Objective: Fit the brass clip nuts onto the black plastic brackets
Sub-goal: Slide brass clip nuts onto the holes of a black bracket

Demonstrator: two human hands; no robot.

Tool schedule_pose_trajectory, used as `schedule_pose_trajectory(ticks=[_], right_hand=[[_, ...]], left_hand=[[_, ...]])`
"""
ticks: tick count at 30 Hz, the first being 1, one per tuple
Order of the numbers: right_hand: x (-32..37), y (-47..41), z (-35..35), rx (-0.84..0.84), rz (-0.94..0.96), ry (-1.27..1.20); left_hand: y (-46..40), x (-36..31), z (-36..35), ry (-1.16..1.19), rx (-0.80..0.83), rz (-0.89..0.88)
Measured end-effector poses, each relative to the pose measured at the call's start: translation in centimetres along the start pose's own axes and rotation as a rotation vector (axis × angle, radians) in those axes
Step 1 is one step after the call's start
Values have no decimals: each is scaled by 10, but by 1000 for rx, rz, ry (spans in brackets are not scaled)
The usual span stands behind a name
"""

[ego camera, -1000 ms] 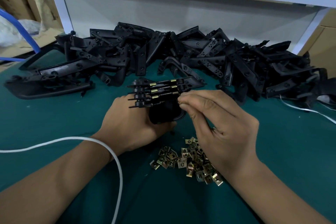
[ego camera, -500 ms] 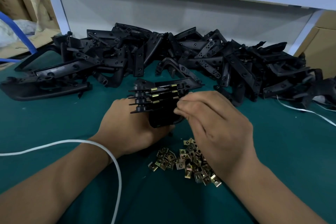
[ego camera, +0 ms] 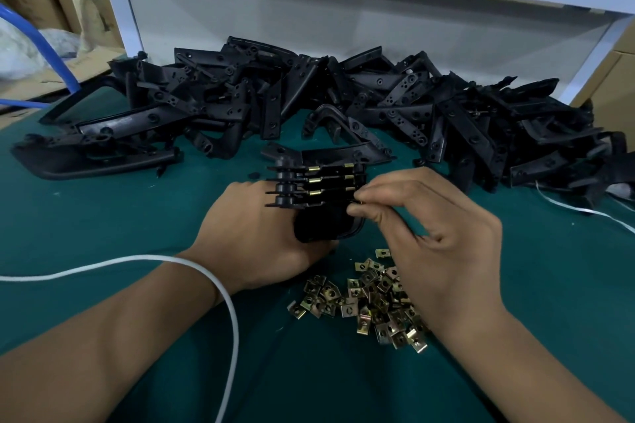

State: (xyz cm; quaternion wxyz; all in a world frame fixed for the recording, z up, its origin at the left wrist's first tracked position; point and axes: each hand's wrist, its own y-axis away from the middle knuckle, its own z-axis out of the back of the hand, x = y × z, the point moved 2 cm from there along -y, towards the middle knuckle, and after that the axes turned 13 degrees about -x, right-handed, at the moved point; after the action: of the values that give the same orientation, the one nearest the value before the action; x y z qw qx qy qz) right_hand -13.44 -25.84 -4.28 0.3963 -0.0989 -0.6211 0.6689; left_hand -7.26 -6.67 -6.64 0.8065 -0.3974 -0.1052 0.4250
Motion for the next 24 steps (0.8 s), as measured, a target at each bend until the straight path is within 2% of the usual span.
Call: schedule_pose_trajectory(ticks=[9,13,24], right_hand=[[2,-2,-2,-24,-42,-54],[1,-5,0,37,79,3],[1,-8,4,79,96,-55]], left_hand=[[1,0,0,-6,29,45],[1,-2,2,10,-4,25],[2,2,0,61,-8,6]])
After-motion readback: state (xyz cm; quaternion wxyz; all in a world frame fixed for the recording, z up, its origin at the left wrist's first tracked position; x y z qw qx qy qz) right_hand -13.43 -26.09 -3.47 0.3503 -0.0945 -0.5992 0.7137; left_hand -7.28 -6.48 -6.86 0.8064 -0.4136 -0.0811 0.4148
